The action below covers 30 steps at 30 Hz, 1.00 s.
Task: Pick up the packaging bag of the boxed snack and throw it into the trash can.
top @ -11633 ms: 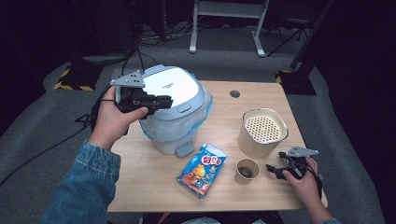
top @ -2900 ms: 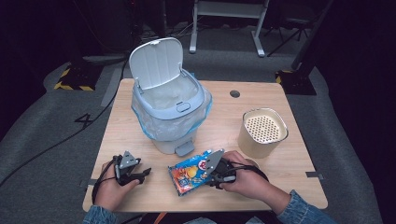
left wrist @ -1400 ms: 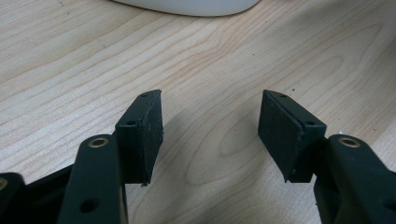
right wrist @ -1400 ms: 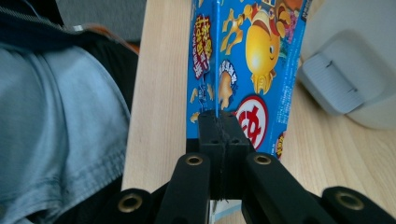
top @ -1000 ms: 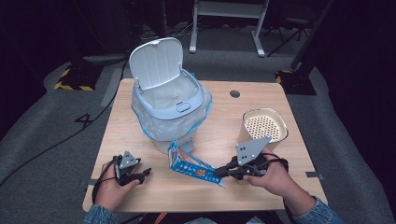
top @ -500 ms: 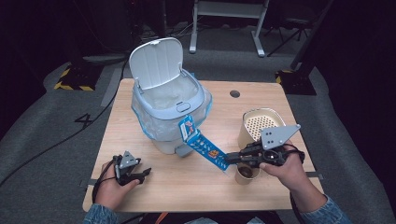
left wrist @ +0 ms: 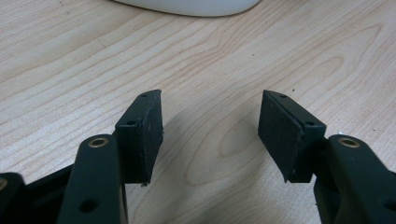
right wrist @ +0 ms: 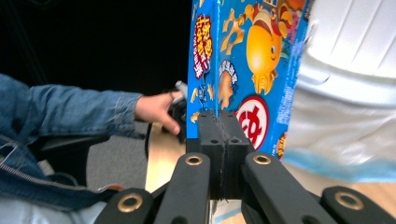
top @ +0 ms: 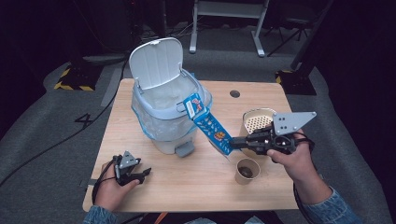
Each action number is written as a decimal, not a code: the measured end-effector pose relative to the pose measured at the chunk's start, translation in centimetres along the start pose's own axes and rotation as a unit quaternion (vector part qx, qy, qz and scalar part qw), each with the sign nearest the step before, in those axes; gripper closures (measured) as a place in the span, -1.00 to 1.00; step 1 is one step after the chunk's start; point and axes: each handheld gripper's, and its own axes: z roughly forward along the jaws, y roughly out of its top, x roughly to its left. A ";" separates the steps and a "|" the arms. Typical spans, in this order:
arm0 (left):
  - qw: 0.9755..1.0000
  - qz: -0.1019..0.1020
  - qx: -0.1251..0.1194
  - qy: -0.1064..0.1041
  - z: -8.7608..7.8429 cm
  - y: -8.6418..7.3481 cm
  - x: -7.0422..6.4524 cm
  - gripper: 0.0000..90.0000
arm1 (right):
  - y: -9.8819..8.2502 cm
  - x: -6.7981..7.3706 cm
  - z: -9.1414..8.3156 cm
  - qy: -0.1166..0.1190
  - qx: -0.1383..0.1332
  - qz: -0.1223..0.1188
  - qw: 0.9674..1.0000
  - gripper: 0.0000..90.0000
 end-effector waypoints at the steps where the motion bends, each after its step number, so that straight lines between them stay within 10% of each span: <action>1: 1.000 0.000 0.001 0.000 0.0 0.0 0.0 -0.10 | 0.4 -0.2 -0.1 -0.003 -0.004 -0.003 1.000 1.00; 30: 1.000 -0.001 0.000 -0.001 0.0 0.0 0.0 -0.11 | 8.1 -7.1 4.9 -0.100 -0.084 -0.016 0.991 1.00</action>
